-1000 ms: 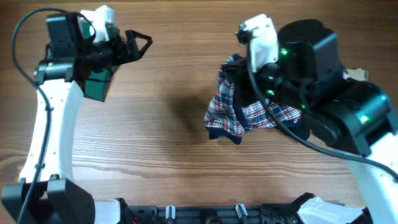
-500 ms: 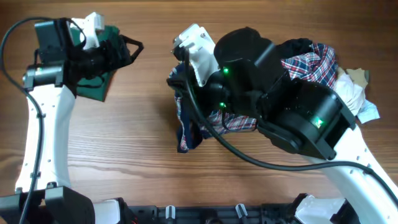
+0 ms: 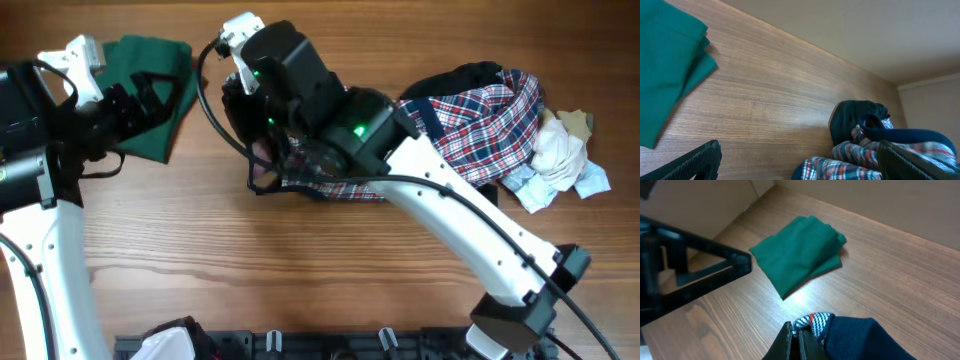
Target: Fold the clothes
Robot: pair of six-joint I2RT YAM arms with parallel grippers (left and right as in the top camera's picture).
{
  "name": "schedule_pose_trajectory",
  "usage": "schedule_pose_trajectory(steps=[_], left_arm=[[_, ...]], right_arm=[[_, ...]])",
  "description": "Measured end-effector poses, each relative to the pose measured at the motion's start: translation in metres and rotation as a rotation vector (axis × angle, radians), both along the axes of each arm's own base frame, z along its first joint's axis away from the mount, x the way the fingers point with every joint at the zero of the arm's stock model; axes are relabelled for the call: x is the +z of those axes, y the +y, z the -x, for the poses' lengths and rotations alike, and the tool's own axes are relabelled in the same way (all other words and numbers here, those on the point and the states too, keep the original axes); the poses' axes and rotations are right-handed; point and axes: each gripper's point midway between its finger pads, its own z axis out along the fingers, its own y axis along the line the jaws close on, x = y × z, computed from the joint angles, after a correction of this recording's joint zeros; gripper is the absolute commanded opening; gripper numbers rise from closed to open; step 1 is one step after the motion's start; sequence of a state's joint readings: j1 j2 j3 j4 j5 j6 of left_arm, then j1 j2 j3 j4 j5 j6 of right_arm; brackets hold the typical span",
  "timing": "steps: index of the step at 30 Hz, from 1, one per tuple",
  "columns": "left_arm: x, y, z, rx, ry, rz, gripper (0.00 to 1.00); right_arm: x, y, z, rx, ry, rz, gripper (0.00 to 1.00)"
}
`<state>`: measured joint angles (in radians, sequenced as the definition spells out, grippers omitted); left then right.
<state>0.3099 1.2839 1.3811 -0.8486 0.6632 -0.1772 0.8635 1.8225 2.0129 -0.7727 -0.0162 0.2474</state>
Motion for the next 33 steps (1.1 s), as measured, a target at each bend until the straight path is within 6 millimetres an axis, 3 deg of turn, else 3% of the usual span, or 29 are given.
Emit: schedule_pose_trajectory(steps=[7, 9, 10, 11, 15, 17, 19, 20, 22, 24, 26, 30, 33], left_arm=[[-0.007, -0.001, 0.006, 0.003, 0.041, 0.01, 1.0], [-0.012, -0.008, 0.012, -0.01, 0.077, 0.017, 1.0], [-0.013, -0.011, 0.012, -0.023, 0.078, 0.014, 1.0], [-0.013, -0.014, 0.013, -0.032, 0.078, 0.011, 1.0], [-0.013, -0.017, 0.013, -0.046, 0.078, 0.006, 1.0], [-0.016, -0.018, 0.016, -0.047, 0.094, 0.011, 1.0], [-0.018, -0.02, 0.017, -0.054, 0.105, 0.01, 1.0], [-0.018, -0.027, 0.018, -0.077, 0.103, 0.004, 1.0], [-0.02, -0.043, 0.018, -0.134, 0.104, -0.006, 1.0], [-0.029, -0.073, 0.016, -0.238, 0.118, -0.023, 1.0], [-0.049, -0.101, 0.011, -0.321, 0.16, -0.056, 1.0], [-0.098, -0.151, 0.01, -0.462, 0.274, -0.132, 1.0], [-0.134, -0.175, 0.01, -0.519, 0.351, -0.195, 1.0]], right_arm=[[0.002, 0.003, -0.005, -0.01, -0.016, -0.015, 0.05], [0.004, 0.005, -0.006, -0.01, -0.023, -0.024, 0.75], [0.005, 0.005, -0.006, -0.013, -0.019, -0.029, 0.93], [0.006, 0.005, -0.007, -0.013, -0.023, -0.033, 0.99], [0.007, 0.001, -0.005, -0.003, -0.038, -0.012, 1.0], [0.019, -0.031, -0.003, -0.038, -0.04, 0.023, 1.0], [0.035, -0.086, -0.006, -0.124, -0.029, 0.054, 1.0], [0.047, -0.14, -0.009, -0.224, -0.019, 0.076, 1.0], [0.05, -0.201, -0.012, -0.357, 0.026, 0.112, 1.0], [0.032, -0.265, -0.016, -0.528, 0.137, 0.157, 1.0], [0.006, -0.304, -0.024, -0.647, 0.246, 0.18, 1.0], [-0.064, -0.36, -0.044, -0.805, 0.471, 0.211, 1.0], [-0.11, -0.374, -0.053, -0.835, 0.57, 0.241, 1.0]])
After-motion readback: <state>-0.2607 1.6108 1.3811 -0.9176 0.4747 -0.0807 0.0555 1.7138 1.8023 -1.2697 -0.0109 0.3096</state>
